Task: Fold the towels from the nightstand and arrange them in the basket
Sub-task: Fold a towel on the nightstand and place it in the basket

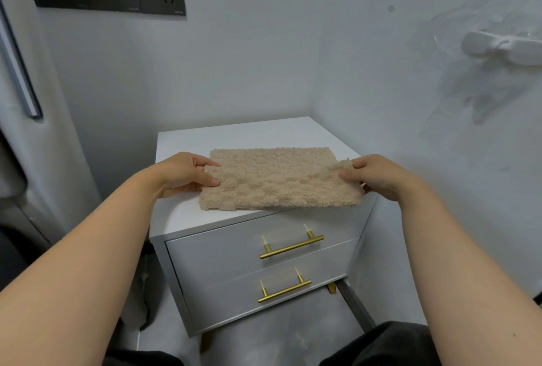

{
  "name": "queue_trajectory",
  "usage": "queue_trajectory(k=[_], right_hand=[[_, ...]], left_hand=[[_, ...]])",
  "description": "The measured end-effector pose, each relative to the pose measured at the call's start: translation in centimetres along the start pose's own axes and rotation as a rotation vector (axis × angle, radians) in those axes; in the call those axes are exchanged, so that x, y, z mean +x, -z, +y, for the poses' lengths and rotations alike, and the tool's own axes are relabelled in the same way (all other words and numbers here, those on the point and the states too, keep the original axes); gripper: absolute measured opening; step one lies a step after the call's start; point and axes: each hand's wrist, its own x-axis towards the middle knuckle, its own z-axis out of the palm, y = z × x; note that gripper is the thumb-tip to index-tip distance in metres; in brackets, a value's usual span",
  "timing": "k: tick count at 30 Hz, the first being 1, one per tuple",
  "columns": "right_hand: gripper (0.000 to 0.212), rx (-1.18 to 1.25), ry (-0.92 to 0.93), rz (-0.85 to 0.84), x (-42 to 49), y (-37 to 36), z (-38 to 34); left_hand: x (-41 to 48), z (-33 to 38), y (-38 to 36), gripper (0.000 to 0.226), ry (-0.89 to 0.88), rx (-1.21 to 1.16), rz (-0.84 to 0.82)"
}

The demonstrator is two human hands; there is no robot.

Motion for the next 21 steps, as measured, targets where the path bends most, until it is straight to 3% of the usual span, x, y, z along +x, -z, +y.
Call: queue_trajectory(k=[4, 8, 13, 17, 21], right_hand=[[0.020, 0.113, 0.122, 0.186, 0.4, -0.4, -0.3], [0.017, 0.186, 0.148, 0.179, -0.1, -0.6, -0.8], [0.015, 0.262, 0.041, 0.031, -0.6, -0.2, -0.9], [0.028, 0.128, -0.035, -0.210, -1.5, -0.3, -1.0], [0.034, 0.102, -0.042, -0.154, -1.0, -0.5, -0.8]], left_hand=[[0.3, 0.3, -0.6, 0.012, -0.099, 0.044, 0.123], [0.2, 0.1, -0.5, 0.006, -0.132, -0.051, 0.092], [0.2, -0.7, 0.7, 0.014, -0.139, -0.234, -0.159], [0.3, -1.8, 1.2, 0.061, -0.038, -0.194, -0.402], [0.4, -1.8, 1.0, 0.066, -0.038, -0.193, -0.394]])
